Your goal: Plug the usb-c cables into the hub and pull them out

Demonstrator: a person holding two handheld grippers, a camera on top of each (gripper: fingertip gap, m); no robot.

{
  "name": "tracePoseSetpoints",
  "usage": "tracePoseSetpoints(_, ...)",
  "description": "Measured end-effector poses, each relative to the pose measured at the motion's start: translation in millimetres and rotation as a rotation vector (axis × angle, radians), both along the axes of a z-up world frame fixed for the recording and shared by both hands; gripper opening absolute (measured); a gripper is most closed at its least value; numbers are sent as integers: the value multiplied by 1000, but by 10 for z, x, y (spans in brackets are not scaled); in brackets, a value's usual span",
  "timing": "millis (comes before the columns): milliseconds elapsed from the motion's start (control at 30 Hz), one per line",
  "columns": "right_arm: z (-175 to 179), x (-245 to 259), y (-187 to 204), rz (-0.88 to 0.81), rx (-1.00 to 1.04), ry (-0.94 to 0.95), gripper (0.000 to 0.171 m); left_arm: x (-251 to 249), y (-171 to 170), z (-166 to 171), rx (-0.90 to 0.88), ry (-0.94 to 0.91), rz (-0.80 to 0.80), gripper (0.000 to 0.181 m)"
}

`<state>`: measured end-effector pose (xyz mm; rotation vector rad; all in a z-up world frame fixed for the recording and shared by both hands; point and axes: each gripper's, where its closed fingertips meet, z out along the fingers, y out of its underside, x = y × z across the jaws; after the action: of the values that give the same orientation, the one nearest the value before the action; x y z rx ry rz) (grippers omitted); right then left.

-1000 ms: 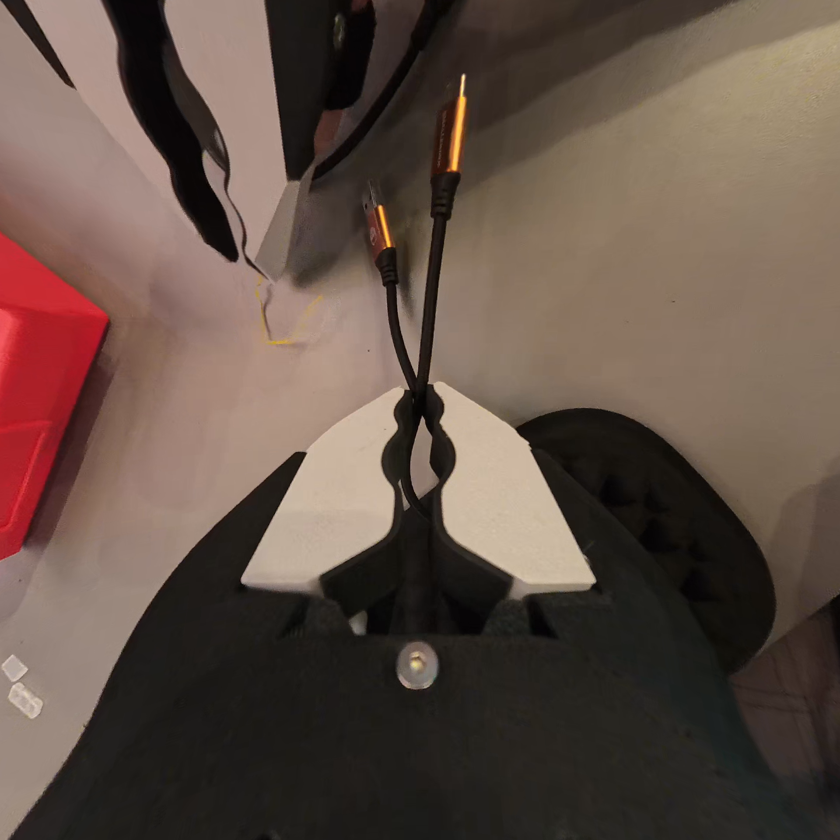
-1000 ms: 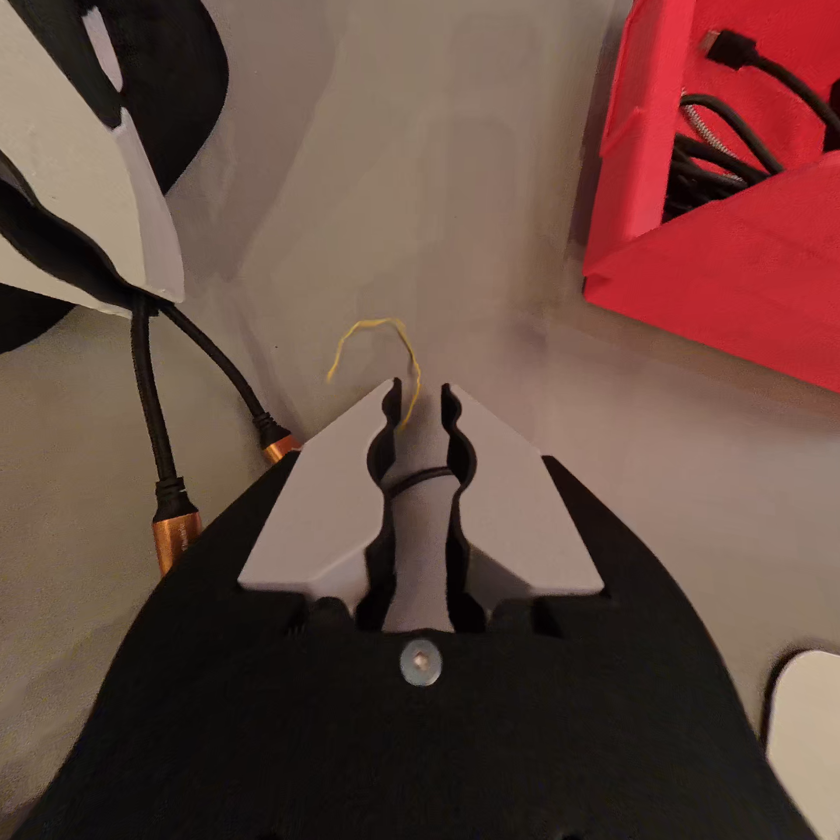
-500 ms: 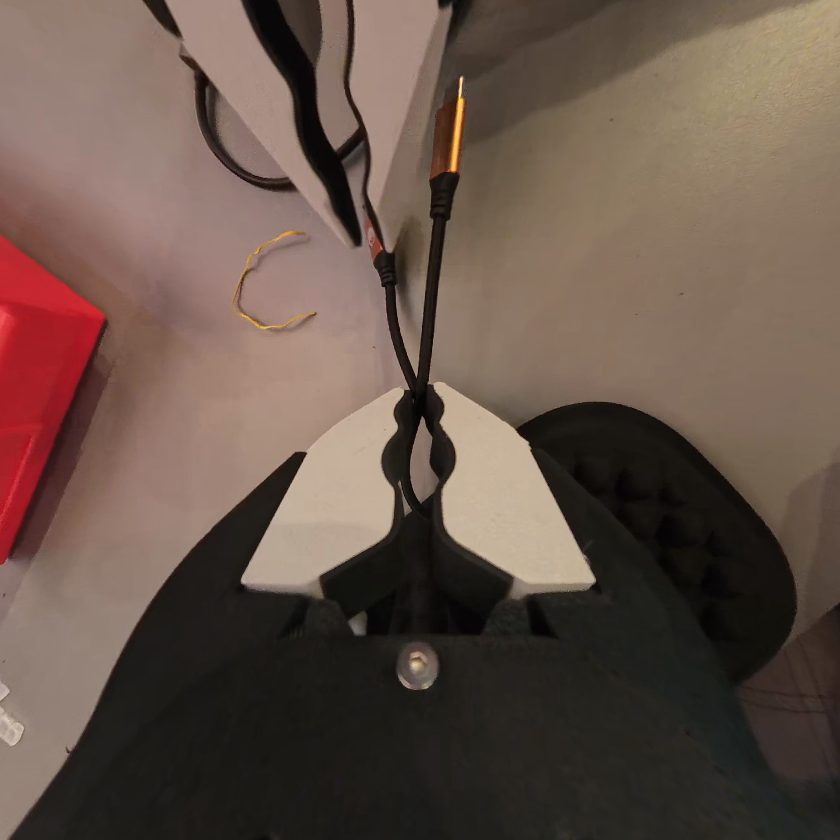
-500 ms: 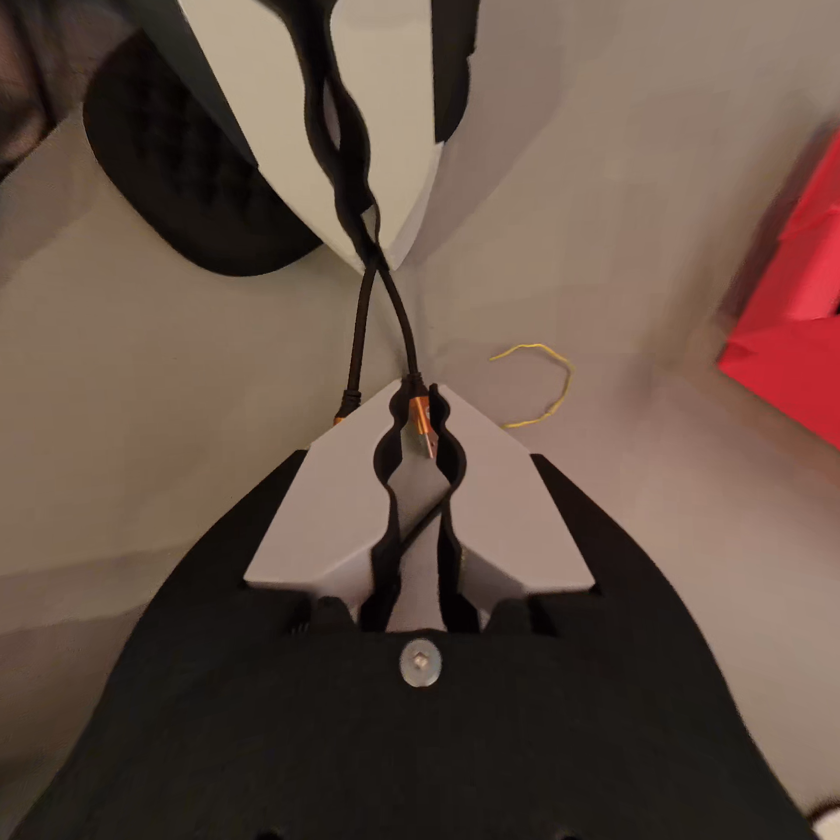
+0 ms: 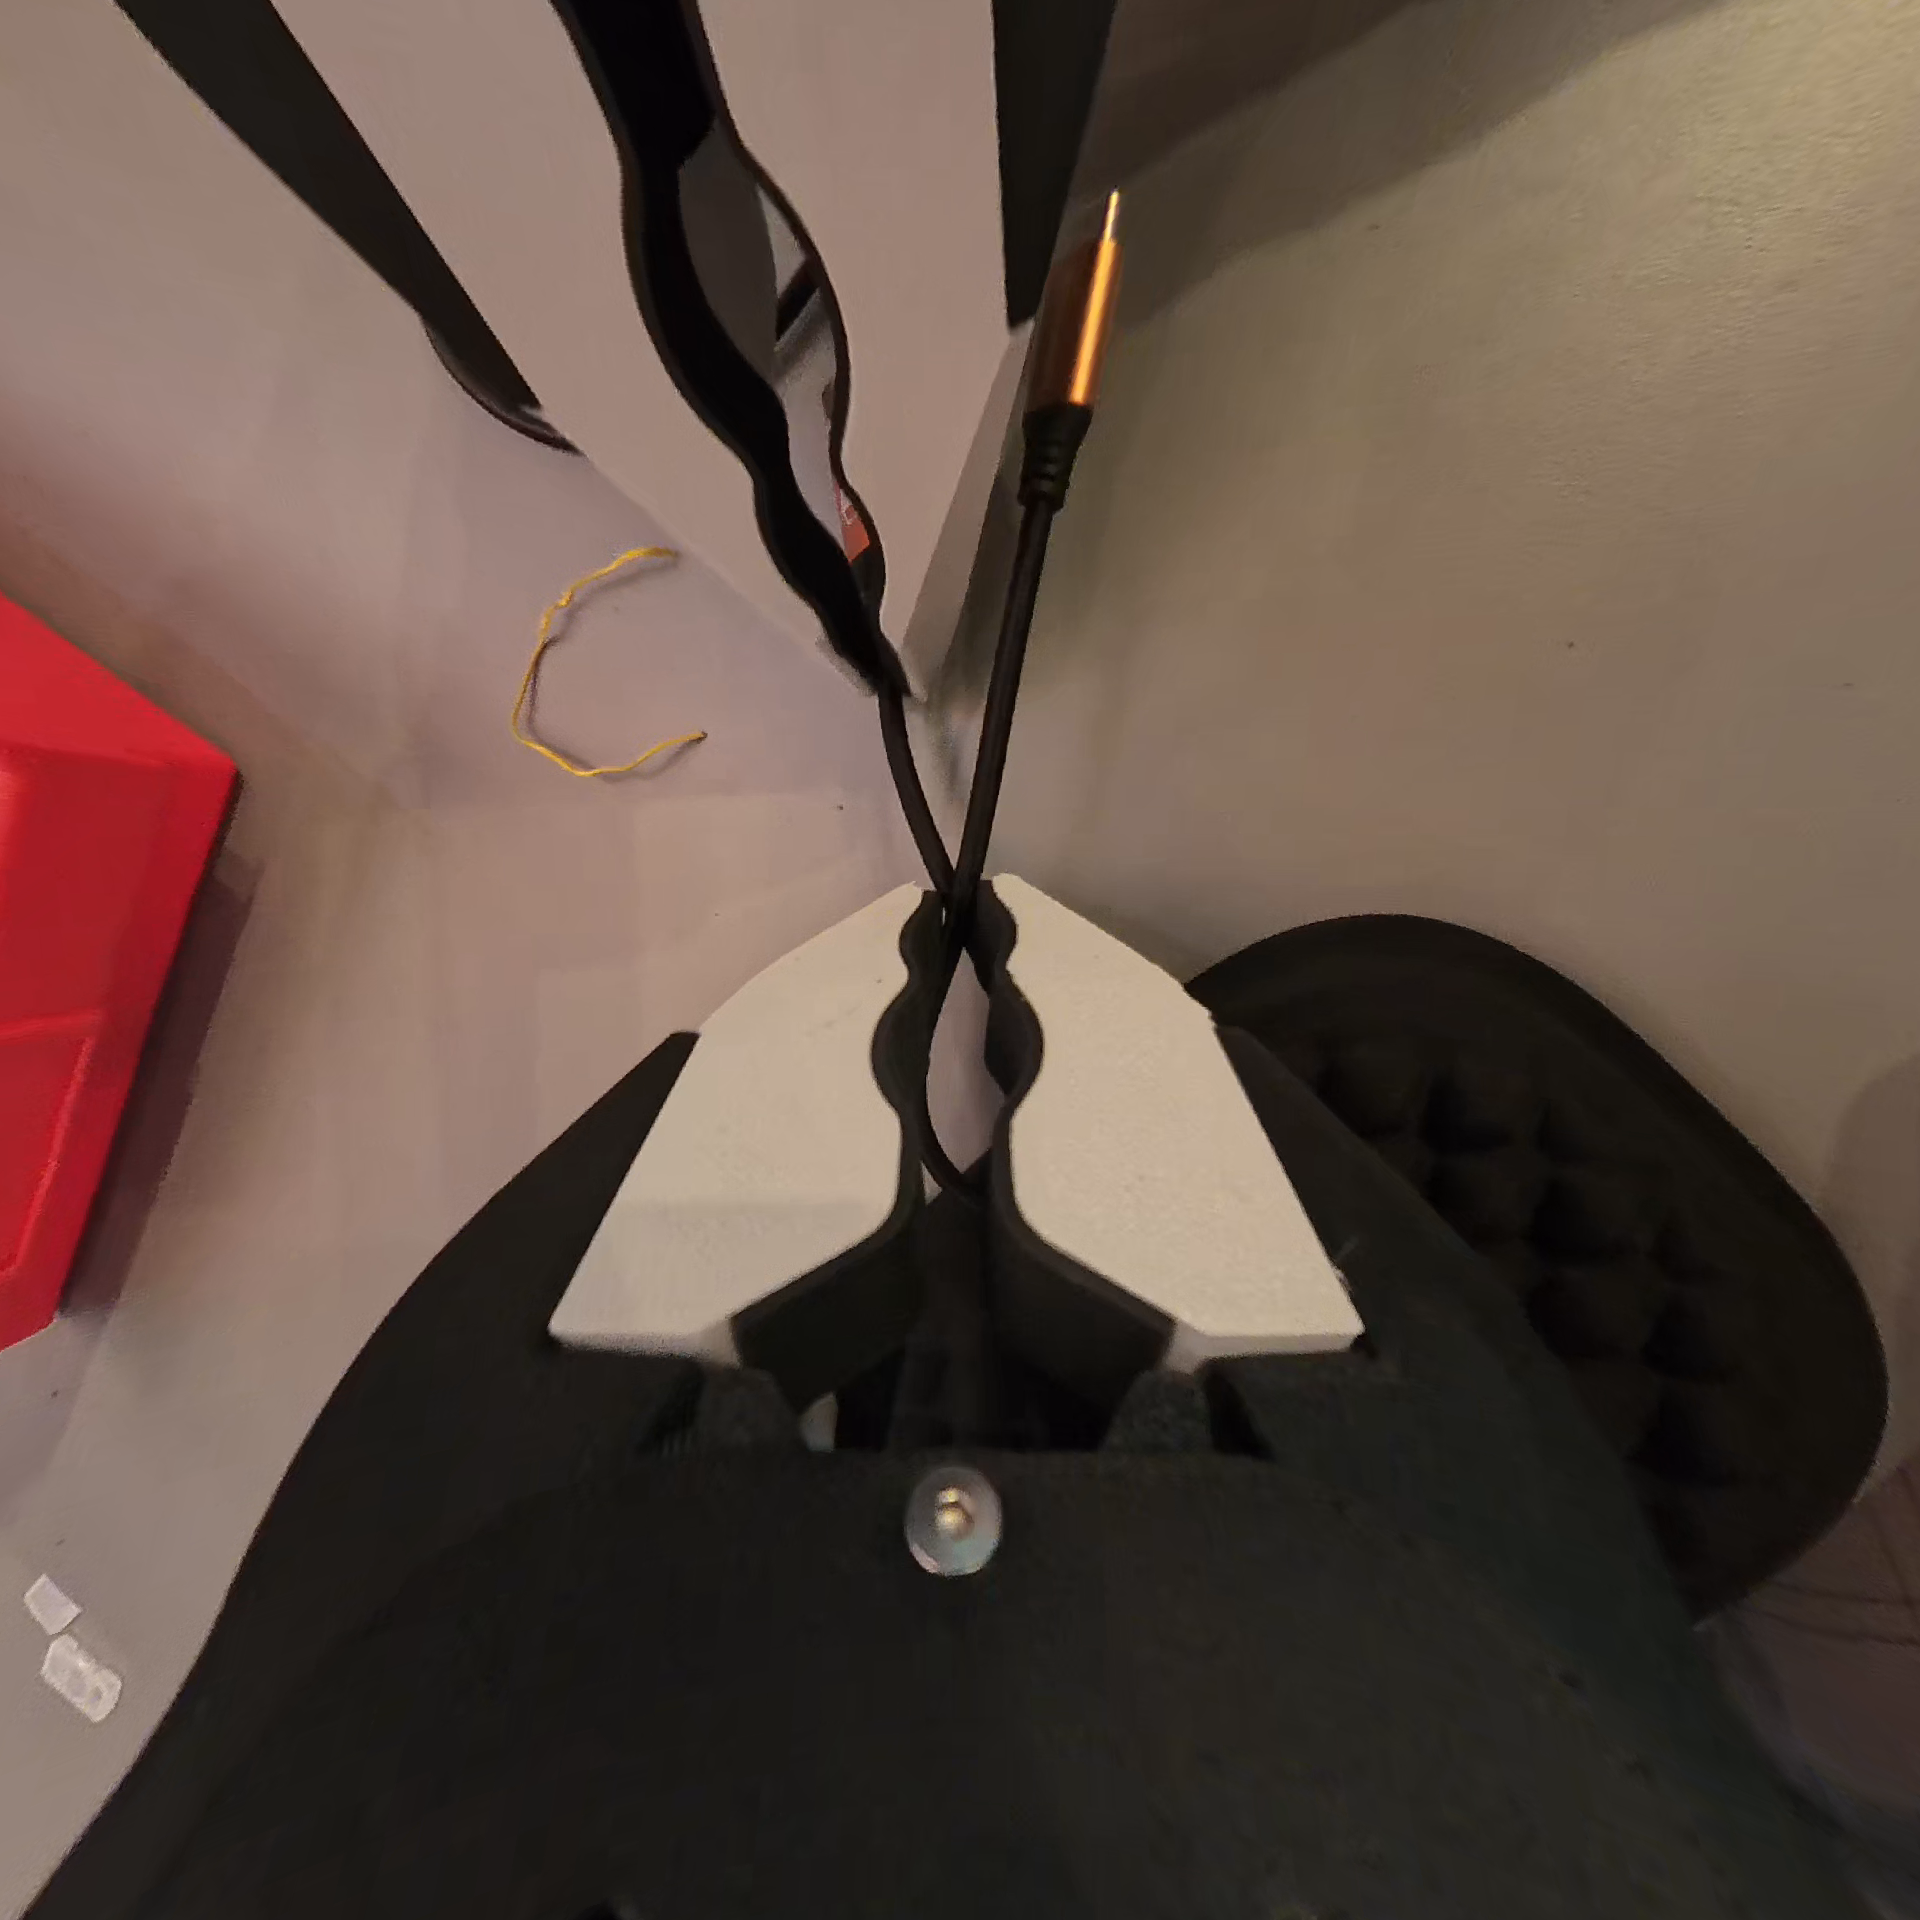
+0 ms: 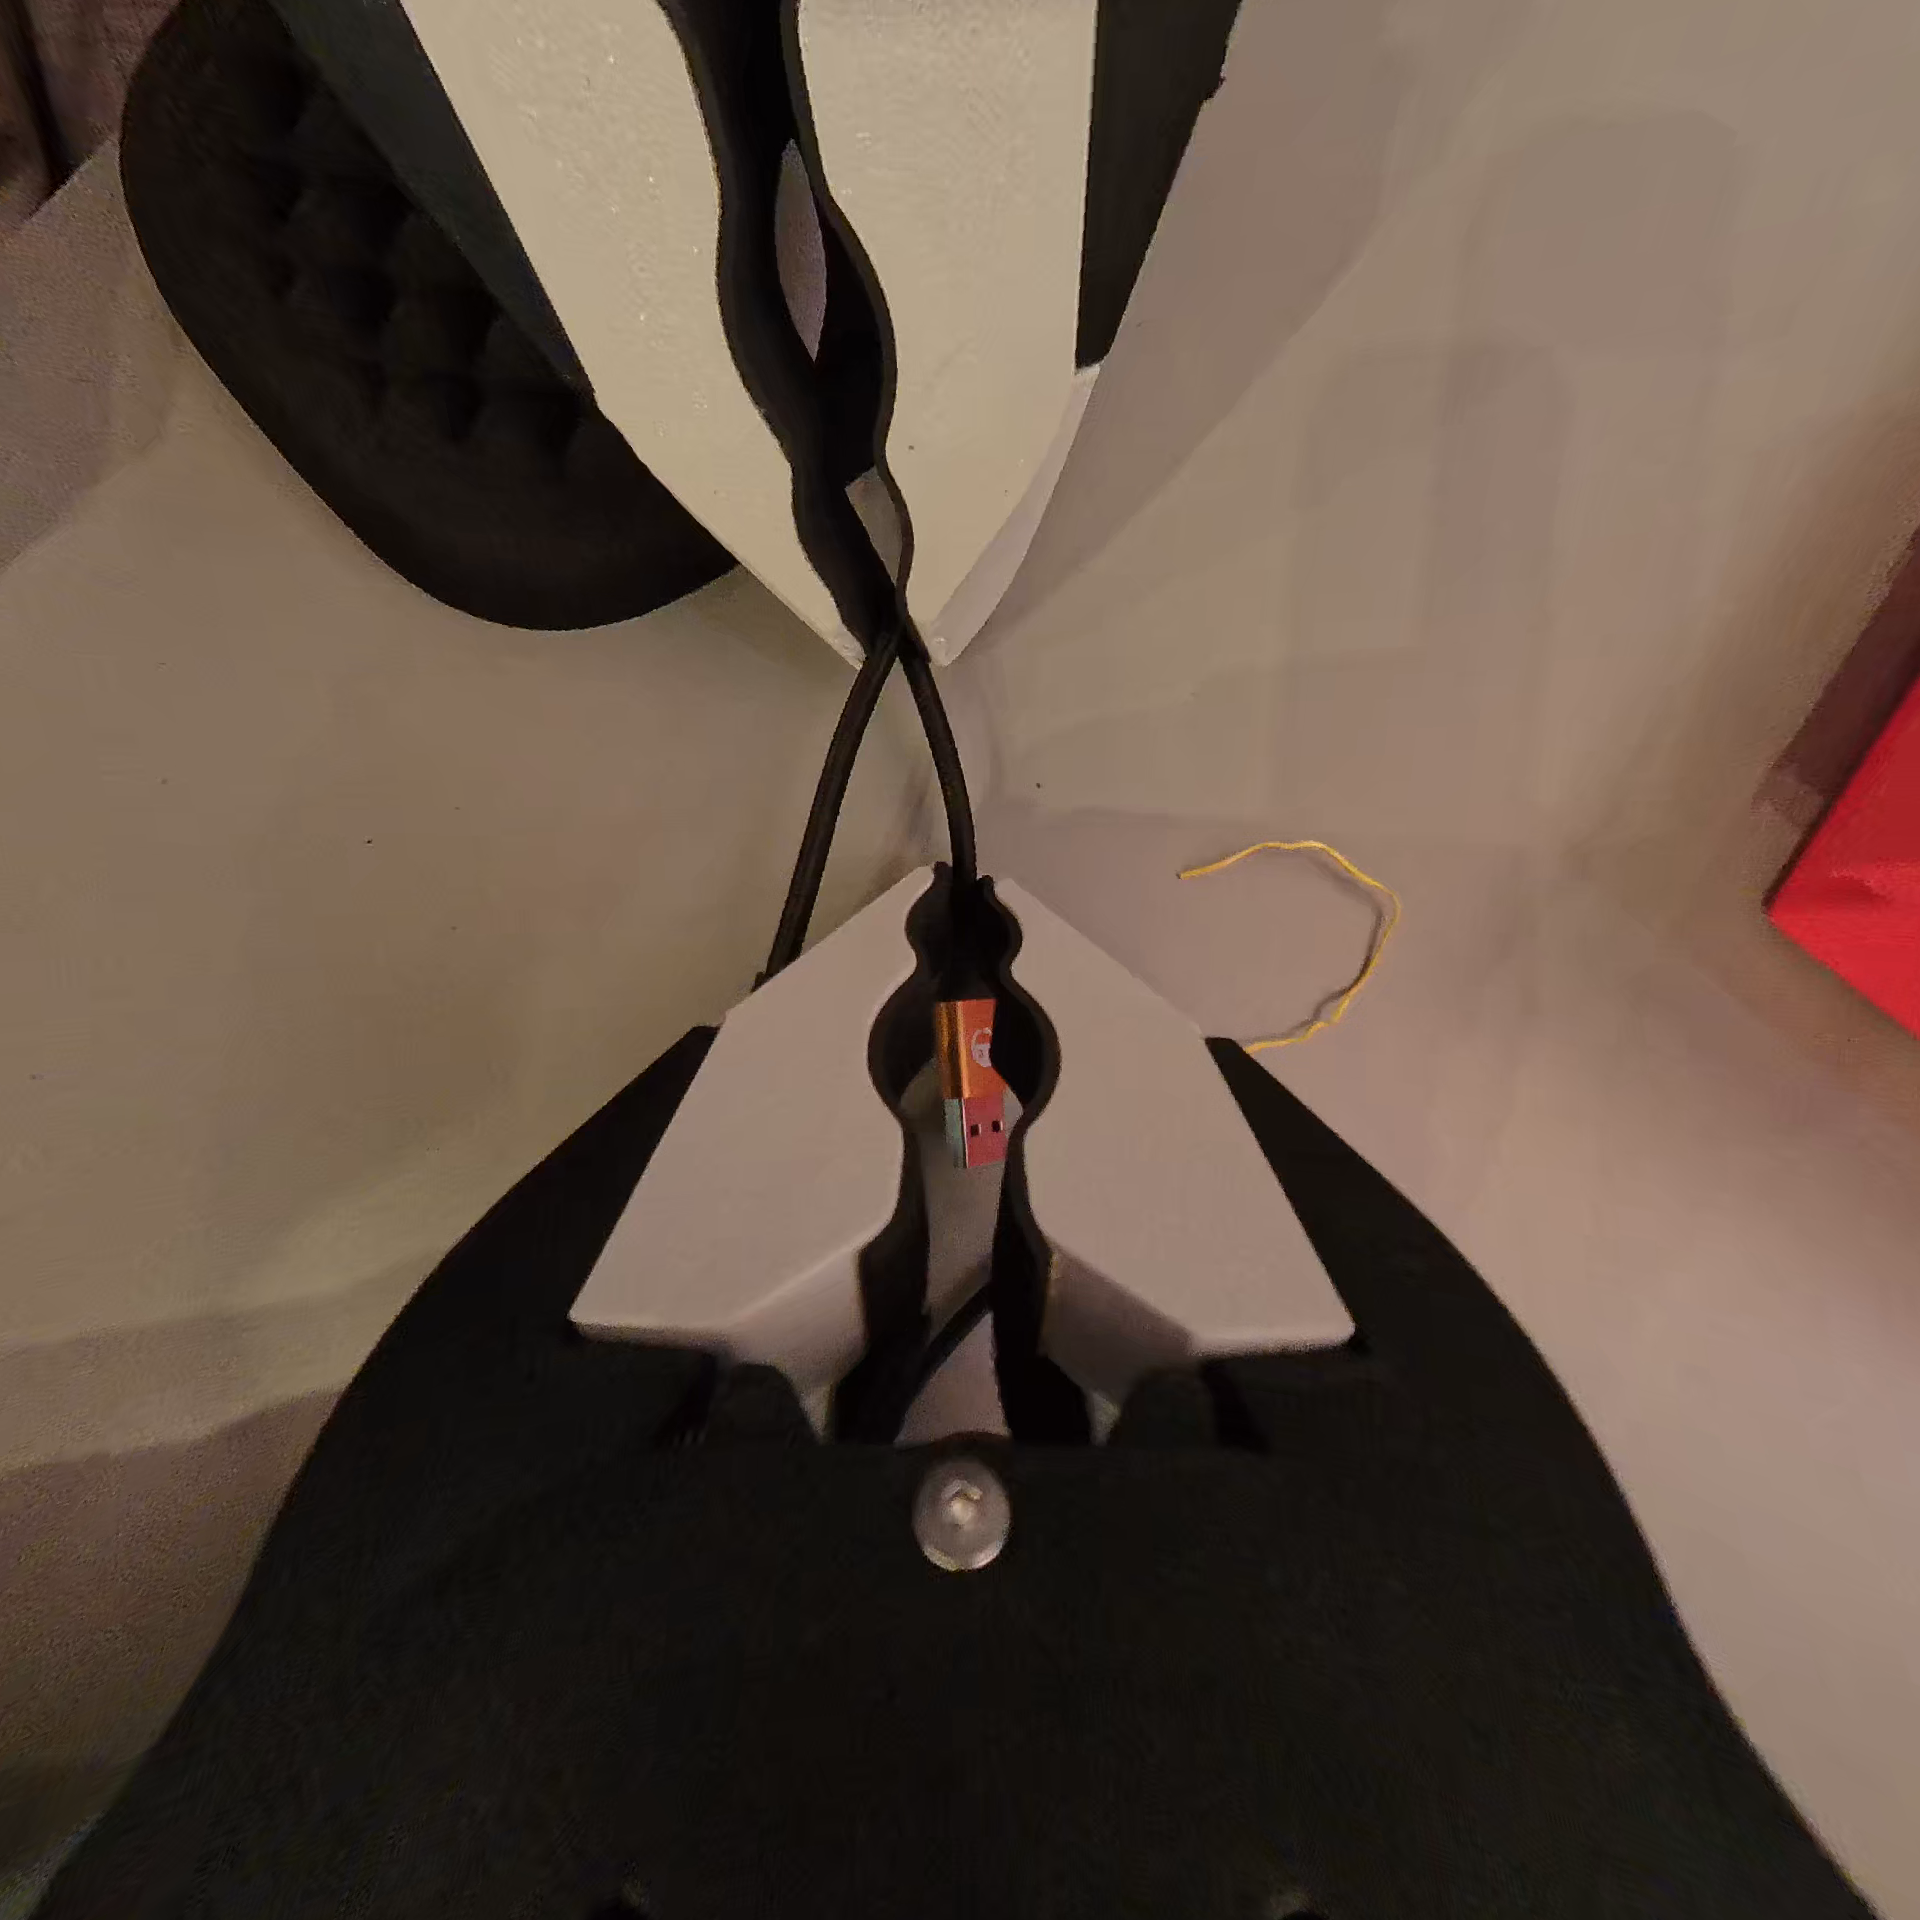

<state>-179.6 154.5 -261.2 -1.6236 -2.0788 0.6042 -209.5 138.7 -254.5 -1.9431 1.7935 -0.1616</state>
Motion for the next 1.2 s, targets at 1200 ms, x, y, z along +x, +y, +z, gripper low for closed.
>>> tracePoseSetpoints(1200,208,206,-151,-38,-190,-53,0,-12,160,-89,25,63,81,13)
